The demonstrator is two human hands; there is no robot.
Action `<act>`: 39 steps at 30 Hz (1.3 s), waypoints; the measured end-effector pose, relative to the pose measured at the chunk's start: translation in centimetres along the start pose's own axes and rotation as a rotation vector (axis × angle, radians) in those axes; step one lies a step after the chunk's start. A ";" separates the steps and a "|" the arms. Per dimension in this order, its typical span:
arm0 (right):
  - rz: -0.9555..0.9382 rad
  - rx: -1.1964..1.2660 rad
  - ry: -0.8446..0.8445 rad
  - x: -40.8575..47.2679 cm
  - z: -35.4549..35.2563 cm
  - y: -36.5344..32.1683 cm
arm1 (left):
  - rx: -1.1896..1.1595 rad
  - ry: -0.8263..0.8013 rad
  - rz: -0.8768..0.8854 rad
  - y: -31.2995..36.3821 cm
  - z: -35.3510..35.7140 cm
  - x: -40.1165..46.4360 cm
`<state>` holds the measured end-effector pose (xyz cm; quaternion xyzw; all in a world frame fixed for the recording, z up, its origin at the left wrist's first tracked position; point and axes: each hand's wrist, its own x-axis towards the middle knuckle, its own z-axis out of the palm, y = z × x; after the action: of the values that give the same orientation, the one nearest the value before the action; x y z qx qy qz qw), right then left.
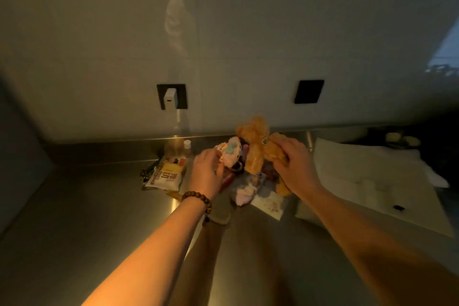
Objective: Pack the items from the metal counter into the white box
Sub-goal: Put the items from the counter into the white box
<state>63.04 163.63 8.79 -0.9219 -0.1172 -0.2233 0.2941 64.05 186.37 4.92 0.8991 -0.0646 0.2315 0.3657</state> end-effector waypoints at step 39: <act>0.347 0.614 -0.203 1.7 -12.5 22.6 | -0.038 -0.290 0.405 18.7 21.7 6.5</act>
<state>68.08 138.20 7.64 -0.8144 -0.0491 -0.0317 0.5773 72.44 158.24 6.11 0.8847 -0.2998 0.1675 0.3153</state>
